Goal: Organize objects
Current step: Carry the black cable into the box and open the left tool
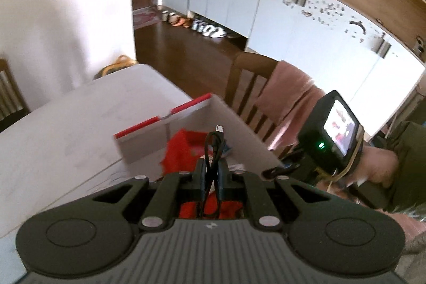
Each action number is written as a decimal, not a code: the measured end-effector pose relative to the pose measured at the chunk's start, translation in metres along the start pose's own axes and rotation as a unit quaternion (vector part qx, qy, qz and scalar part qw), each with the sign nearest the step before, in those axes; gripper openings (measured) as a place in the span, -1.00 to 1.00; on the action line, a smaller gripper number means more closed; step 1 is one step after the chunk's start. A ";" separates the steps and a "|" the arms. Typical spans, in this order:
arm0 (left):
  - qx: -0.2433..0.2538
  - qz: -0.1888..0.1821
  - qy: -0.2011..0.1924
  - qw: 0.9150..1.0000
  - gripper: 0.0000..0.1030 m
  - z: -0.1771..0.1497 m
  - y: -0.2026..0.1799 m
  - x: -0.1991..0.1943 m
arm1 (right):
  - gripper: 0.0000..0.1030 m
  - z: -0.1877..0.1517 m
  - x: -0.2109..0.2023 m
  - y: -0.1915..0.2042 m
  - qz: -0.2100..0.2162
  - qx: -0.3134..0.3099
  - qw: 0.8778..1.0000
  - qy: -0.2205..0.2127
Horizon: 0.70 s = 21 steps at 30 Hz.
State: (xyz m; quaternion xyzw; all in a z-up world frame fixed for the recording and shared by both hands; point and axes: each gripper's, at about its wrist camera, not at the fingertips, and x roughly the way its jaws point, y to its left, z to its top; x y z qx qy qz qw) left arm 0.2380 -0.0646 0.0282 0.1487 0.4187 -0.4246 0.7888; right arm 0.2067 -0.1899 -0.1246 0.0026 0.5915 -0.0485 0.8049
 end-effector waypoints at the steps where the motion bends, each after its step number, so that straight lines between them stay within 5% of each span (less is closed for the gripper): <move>1: 0.004 -0.001 0.002 1.000 -0.85 0.001 -0.003 0.007 | -0.92 0.000 0.000 0.000 0.000 0.001 1.000 0.000; 21: 0.018 -0.025 0.108 0.994 -0.85 -0.031 -0.033 0.128 | -0.92 0.000 -0.001 0.003 0.000 -0.005 1.000 -0.001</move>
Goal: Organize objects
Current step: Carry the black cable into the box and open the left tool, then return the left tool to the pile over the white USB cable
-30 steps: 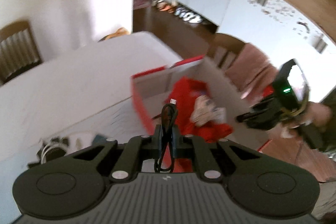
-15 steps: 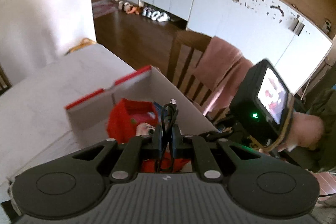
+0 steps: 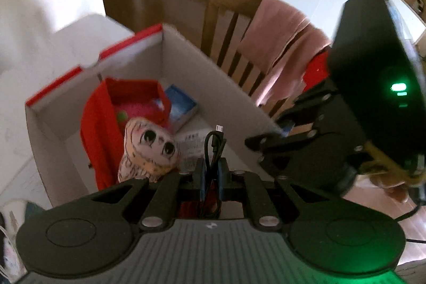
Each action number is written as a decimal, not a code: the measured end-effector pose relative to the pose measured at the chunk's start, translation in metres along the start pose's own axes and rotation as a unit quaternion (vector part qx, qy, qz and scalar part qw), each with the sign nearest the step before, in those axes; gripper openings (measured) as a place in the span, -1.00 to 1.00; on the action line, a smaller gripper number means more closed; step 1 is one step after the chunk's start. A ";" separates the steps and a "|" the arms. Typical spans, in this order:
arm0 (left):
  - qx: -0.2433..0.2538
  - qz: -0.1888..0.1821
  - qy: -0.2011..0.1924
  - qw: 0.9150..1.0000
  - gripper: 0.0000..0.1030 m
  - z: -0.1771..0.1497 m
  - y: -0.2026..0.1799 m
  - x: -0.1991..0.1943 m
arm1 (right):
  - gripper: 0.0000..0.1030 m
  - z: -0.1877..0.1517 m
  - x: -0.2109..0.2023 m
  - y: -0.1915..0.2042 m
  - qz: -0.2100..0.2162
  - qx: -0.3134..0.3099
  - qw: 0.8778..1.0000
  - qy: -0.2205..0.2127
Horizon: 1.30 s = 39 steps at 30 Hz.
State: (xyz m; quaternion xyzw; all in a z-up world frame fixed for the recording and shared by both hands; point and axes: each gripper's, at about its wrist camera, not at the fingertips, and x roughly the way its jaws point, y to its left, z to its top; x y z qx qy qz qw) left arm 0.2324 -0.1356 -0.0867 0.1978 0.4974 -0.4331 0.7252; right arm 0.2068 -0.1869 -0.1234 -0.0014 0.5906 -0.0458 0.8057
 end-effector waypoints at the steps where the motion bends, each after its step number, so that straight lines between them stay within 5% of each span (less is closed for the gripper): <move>1: -0.007 -0.007 0.003 1.000 -0.85 -0.001 0.003 0.002 | -0.92 0.000 0.000 0.000 0.000 0.000 1.000 0.000; 14: -0.006 -0.014 0.022 1.000 -0.74 -0.018 0.007 0.006 | -0.92 -0.001 0.000 0.000 0.001 0.002 1.000 0.000; 16: -0.007 -0.018 0.023 1.000 -0.52 -0.017 0.005 0.006 | -0.92 -0.001 0.000 0.000 0.000 0.002 1.000 0.000; 18: -0.007 -0.020 0.019 1.000 0.10 -0.019 0.003 0.003 | -0.92 -0.001 0.000 0.000 0.000 0.002 1.000 0.000; 20: -0.004 -0.020 0.008 1.000 0.41 -0.021 -0.001 -0.001 | -0.92 -0.001 0.000 0.000 0.000 0.002 1.000 0.000; 28: 0.005 -0.017 -0.025 1.000 0.41 -0.029 0.002 -0.035 | -0.91 -0.001 0.000 0.000 -0.001 0.001 1.000 0.000; 39: -0.056 0.011 -0.086 0.995 0.41 -0.057 0.044 -0.098 | -0.91 -0.002 0.001 0.000 -0.003 -0.001 1.000 0.002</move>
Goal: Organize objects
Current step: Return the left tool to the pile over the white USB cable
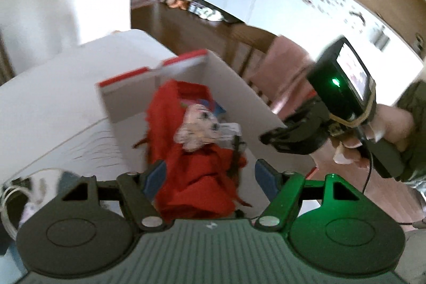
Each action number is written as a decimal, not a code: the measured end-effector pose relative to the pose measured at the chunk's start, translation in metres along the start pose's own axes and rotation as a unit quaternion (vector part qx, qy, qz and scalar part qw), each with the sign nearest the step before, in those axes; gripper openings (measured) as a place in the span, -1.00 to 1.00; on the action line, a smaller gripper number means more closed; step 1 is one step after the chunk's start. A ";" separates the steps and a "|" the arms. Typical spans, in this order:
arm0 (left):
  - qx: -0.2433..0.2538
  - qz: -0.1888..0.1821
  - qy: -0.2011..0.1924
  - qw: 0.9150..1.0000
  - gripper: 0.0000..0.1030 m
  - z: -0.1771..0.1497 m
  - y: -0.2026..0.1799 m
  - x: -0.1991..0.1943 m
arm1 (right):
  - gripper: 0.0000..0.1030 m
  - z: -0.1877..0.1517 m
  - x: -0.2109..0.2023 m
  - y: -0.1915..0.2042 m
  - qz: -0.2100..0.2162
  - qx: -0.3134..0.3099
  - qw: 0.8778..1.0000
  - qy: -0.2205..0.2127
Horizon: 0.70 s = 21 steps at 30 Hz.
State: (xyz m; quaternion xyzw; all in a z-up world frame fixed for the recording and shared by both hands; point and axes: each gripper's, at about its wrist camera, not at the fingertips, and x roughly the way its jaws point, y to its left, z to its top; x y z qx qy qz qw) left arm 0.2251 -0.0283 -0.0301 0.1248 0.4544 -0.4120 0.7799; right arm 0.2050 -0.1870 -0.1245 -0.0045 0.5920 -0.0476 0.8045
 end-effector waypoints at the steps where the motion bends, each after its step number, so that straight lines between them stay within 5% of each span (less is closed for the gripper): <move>1: -0.010 0.004 -0.003 1.000 0.41 -0.001 0.006 -0.005 | -0.91 0.000 0.000 0.000 0.000 0.000 1.000 0.000; 10: -0.072 0.064 -0.023 0.995 0.41 -0.024 0.066 -0.042 | -0.90 0.001 -0.001 0.001 -0.001 -0.001 1.000 0.002; 21: -0.133 0.178 -0.007 0.975 0.47 -0.062 0.161 -0.037 | -0.89 0.001 -0.002 0.002 -0.007 -0.002 1.000 0.005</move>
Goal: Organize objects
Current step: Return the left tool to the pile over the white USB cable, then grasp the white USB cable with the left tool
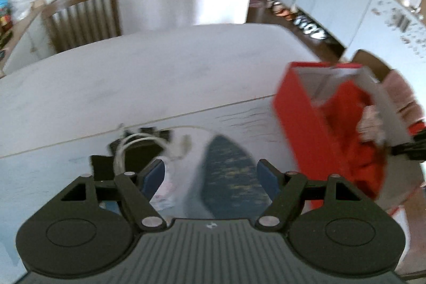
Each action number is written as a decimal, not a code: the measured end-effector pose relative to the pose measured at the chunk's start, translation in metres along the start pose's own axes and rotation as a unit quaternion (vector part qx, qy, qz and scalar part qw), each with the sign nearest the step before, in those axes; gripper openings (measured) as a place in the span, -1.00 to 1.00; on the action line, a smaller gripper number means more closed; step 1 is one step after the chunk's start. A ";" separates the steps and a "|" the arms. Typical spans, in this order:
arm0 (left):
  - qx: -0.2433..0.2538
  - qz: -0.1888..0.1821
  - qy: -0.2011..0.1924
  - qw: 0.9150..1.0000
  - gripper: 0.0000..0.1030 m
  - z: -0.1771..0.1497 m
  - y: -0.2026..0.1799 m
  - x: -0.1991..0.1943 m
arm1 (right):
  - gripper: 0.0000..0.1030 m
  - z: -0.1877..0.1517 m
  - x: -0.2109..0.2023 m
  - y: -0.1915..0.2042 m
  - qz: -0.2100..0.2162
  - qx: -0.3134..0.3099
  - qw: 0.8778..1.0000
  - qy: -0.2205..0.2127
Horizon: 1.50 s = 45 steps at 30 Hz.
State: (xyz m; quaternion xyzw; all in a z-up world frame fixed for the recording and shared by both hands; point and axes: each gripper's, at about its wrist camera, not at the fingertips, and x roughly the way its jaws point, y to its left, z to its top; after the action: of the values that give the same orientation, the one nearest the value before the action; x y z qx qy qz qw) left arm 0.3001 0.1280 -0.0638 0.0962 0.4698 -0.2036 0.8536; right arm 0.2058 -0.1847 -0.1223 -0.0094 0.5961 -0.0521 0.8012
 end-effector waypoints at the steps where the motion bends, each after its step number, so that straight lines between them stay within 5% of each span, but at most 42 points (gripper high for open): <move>1: -0.001 0.007 0.003 1.000 0.47 -0.001 0.005 0.005 | -0.89 0.000 0.000 0.000 -0.001 0.000 1.000 0.000; 19: 0.046 0.045 0.058 0.996 0.46 -0.016 0.017 0.097 | -0.88 0.000 0.004 0.001 -0.006 0.006 1.000 0.009; 24: 0.033 0.049 0.071 0.996 0.04 -0.017 0.024 0.109 | -0.87 0.000 0.004 0.000 -0.007 0.006 1.000 0.009; 37: 0.006 0.055 0.083 0.995 -0.16 -0.001 0.022 0.126 | -0.87 0.001 0.006 0.001 -0.010 0.001 1.000 0.012; 45: -0.023 0.039 0.100 0.994 -0.57 0.006 0.027 0.130 | -0.87 0.001 0.006 0.002 -0.009 0.003 1.000 0.012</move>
State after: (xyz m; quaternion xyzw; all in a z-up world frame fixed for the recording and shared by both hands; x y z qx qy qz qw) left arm 0.3781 0.1168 -0.1704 0.1144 0.5532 -0.1490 0.8116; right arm 0.2084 -0.1834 -0.1274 -0.0119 0.6050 -0.0612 0.7938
